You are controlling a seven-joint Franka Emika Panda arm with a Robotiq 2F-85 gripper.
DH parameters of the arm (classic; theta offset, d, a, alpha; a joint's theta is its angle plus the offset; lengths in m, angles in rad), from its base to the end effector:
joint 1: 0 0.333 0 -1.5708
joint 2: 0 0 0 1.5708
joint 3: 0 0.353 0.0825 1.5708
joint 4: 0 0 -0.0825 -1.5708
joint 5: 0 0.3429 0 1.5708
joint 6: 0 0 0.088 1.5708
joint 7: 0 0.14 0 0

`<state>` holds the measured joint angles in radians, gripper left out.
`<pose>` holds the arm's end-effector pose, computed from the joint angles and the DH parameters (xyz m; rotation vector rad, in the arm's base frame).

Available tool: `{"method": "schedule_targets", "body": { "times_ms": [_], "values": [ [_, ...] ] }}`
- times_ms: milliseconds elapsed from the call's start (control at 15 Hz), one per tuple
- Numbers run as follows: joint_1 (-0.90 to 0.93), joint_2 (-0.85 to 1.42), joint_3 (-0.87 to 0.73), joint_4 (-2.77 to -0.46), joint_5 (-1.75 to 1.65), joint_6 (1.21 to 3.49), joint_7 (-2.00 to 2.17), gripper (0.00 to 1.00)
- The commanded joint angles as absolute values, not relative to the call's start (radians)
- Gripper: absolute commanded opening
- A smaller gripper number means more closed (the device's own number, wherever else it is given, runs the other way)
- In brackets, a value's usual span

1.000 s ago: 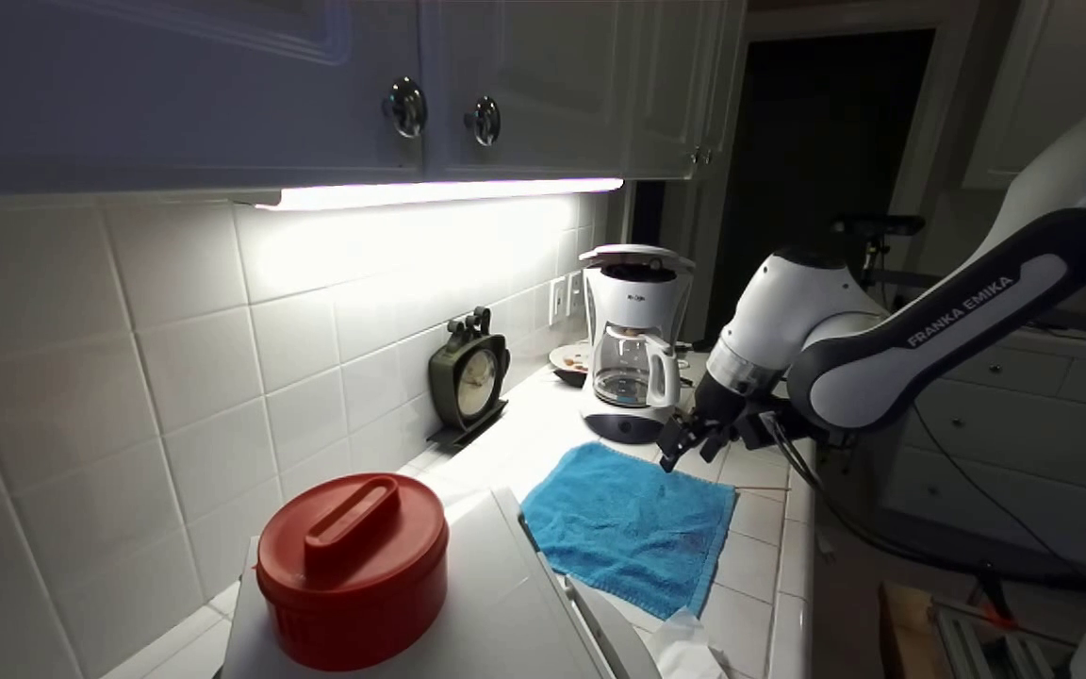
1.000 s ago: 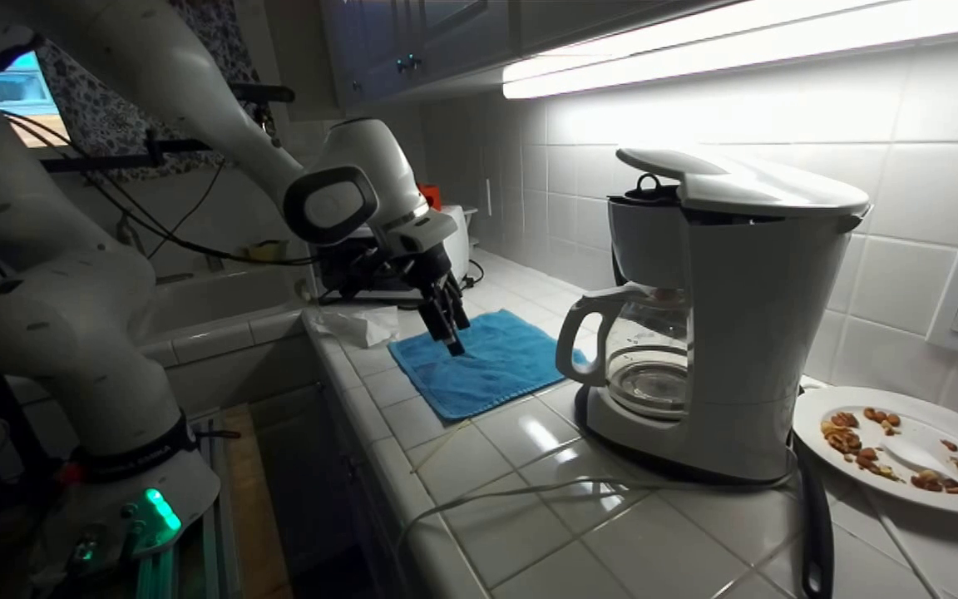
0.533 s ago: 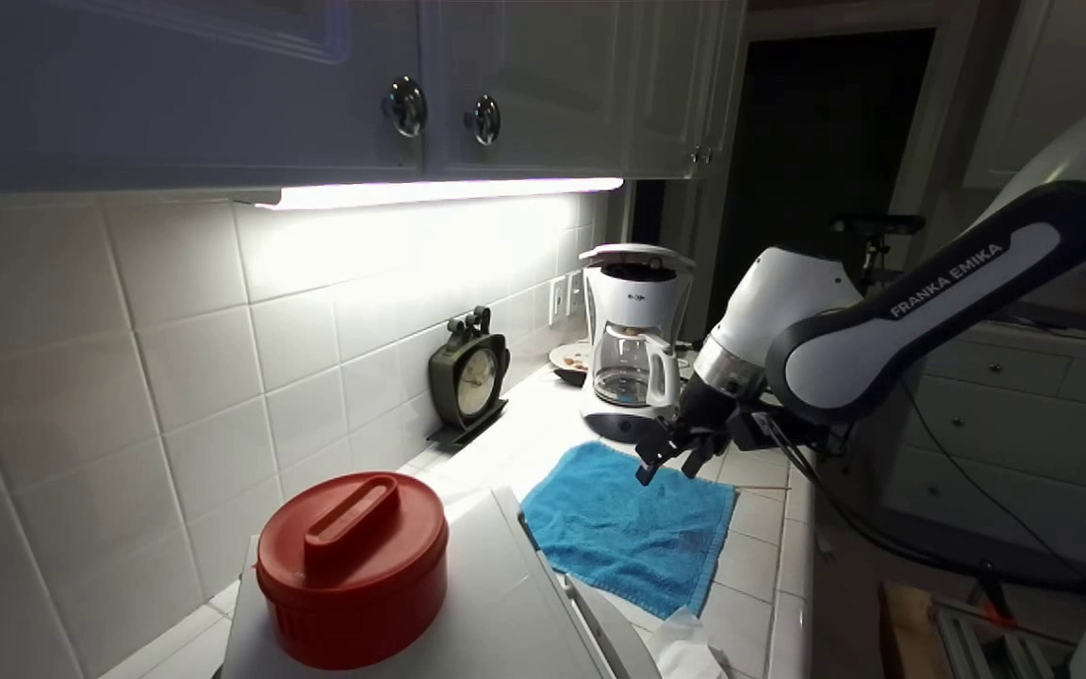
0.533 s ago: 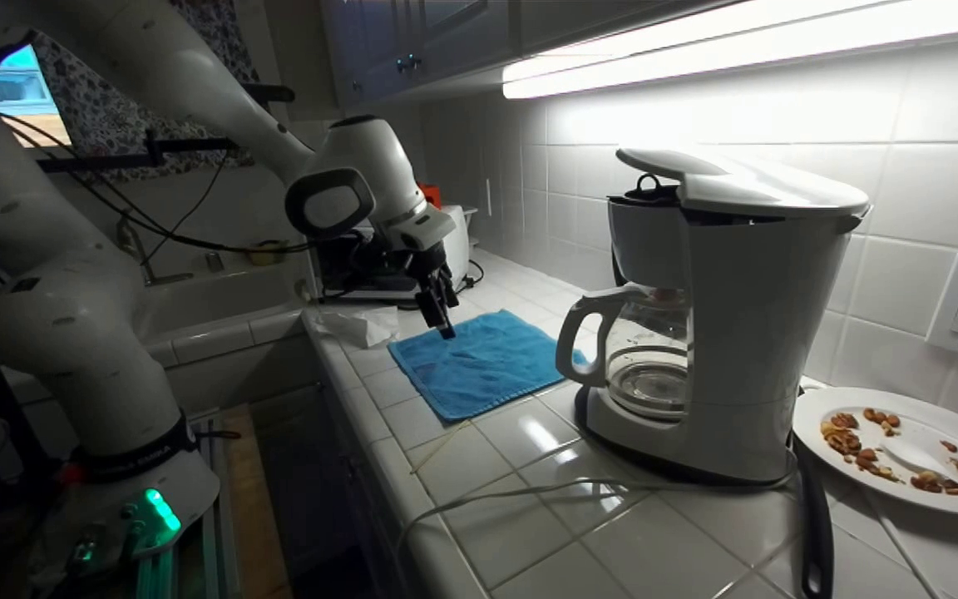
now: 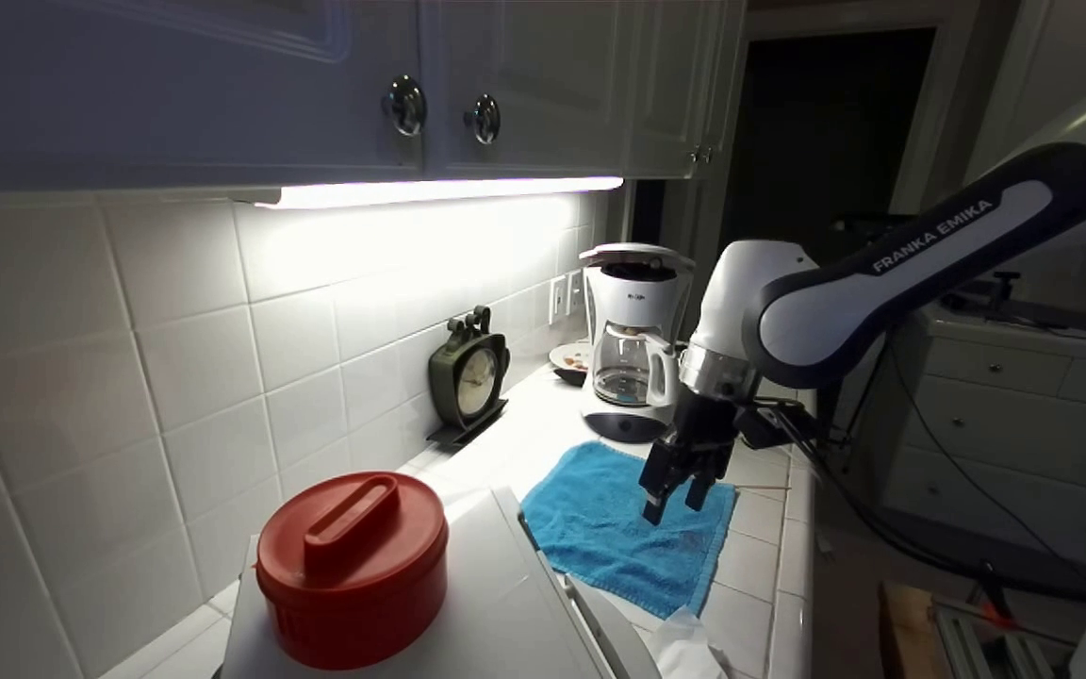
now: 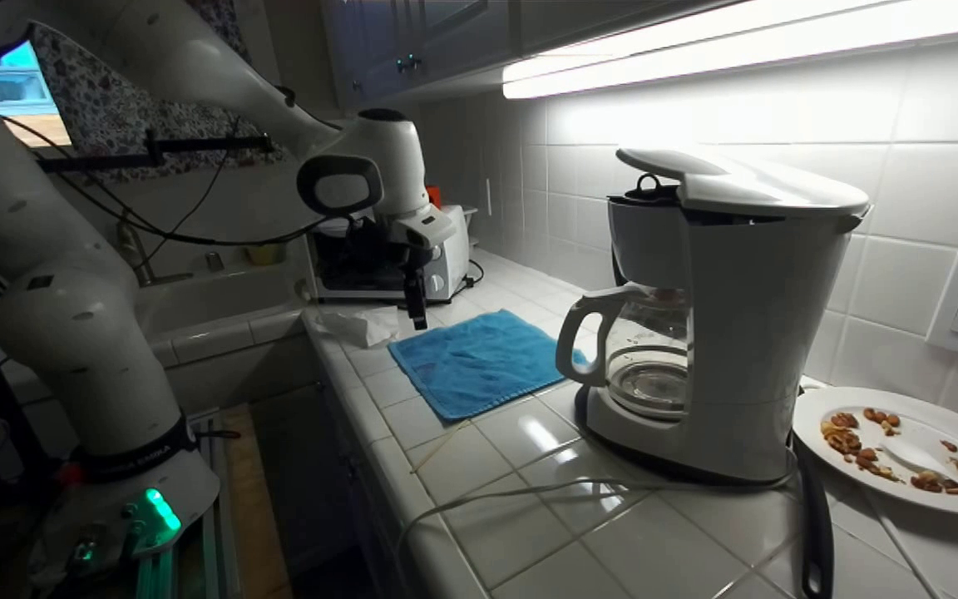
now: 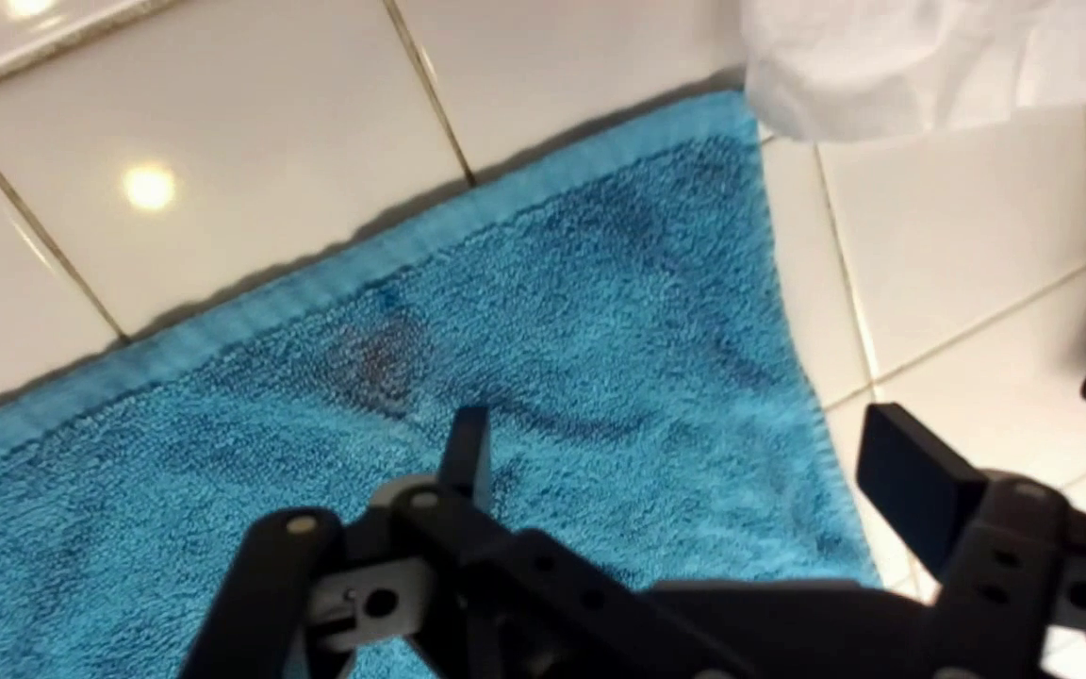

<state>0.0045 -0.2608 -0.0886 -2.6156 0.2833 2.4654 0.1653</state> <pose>0.3923 -0.0277 0.3825 -2.8455 0.6659 -0.1429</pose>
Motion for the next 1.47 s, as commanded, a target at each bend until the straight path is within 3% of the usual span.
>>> {"method": "schedule_targets", "body": {
  "times_ms": [0,1400],
  "values": [
    [0.005,-0.205,-0.087,-2.562,0.307,2.360,0.107,1.00],
    [0.021,-0.030,-0.009,-2.510,0.407,2.296,0.122,0.99]
  ]
}}
